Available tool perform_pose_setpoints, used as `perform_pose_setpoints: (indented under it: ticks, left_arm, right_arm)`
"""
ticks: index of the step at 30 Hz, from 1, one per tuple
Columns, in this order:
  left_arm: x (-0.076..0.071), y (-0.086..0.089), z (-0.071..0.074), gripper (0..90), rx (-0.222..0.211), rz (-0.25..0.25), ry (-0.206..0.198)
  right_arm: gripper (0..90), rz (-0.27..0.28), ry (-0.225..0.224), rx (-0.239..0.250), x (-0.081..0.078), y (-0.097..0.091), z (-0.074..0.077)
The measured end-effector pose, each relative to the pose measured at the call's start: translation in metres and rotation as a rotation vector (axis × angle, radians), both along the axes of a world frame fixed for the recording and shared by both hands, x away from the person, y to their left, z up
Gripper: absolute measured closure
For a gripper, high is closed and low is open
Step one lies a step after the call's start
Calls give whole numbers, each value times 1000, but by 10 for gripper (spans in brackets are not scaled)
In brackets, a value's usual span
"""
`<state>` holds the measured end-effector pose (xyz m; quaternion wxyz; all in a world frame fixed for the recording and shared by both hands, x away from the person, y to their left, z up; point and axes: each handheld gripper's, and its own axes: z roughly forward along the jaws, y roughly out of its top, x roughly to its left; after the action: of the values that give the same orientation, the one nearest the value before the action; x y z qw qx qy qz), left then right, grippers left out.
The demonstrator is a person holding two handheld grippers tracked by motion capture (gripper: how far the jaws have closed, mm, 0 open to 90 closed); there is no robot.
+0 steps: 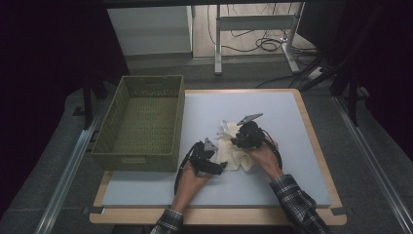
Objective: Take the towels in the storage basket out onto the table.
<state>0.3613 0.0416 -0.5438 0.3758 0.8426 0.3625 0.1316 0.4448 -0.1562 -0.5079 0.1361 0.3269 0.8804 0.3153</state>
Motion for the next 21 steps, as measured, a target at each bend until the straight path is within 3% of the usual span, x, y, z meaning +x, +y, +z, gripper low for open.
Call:
perform_pose_setpoints:
  ticks: [2,4,13,21]
  left_arm:
    - [0,0,0,167,0,0,0]
    - [0,0,0,168,0,0,-1]
    - [0,1,0,195,-2,13,-4]
    - [0,1,0,202,-5,19,-5]
  right_arm:
    - [823,1,-7,7,-2,-3,-1]
    - [864,4,-17,35,-6,-9,2]
    - [874,35,-61,144,-38,-49,44]
    - [874,28,-98,192,-73,-93,59]
